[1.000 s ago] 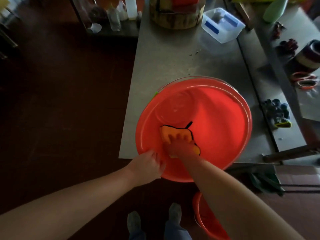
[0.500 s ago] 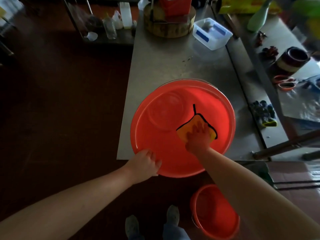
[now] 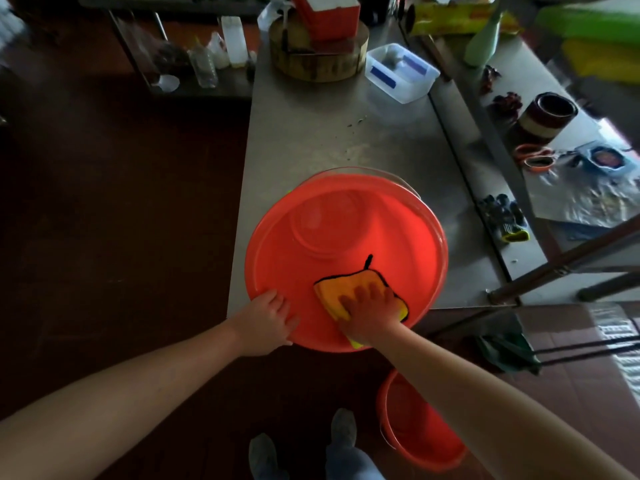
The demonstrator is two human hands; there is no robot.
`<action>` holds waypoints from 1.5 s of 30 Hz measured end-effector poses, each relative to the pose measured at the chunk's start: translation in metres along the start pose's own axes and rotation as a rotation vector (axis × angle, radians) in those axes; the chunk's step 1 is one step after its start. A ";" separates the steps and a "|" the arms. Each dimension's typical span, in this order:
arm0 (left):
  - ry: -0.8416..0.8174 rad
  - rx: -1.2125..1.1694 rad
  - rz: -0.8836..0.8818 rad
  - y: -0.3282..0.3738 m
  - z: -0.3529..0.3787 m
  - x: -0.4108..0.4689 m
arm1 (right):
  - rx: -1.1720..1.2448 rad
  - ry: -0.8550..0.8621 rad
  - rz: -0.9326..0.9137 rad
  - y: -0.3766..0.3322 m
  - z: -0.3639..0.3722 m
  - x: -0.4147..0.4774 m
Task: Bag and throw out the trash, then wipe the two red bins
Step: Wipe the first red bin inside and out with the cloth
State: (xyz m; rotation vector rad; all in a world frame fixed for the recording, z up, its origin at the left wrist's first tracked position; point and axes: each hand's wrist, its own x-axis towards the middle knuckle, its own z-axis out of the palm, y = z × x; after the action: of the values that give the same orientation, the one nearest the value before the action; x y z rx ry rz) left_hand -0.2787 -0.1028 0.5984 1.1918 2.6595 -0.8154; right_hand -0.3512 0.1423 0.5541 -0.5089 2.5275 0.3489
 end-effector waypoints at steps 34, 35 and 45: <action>0.089 -0.125 -0.068 0.015 -0.007 0.016 | 0.149 -0.075 0.007 -0.011 -0.013 -0.028; 0.093 -0.129 -0.064 0.014 -0.004 0.014 | 0.150 -0.086 0.008 -0.016 -0.013 -0.024; 0.142 0.005 -0.021 0.018 0.015 0.009 | 0.146 0.014 -0.005 -0.032 0.006 0.079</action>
State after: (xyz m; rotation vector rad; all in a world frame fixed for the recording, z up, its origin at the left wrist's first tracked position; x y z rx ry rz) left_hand -0.2738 -0.0950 0.5749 1.2711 2.7881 -0.7678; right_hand -0.3978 0.0930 0.5015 -0.4622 2.5406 0.1574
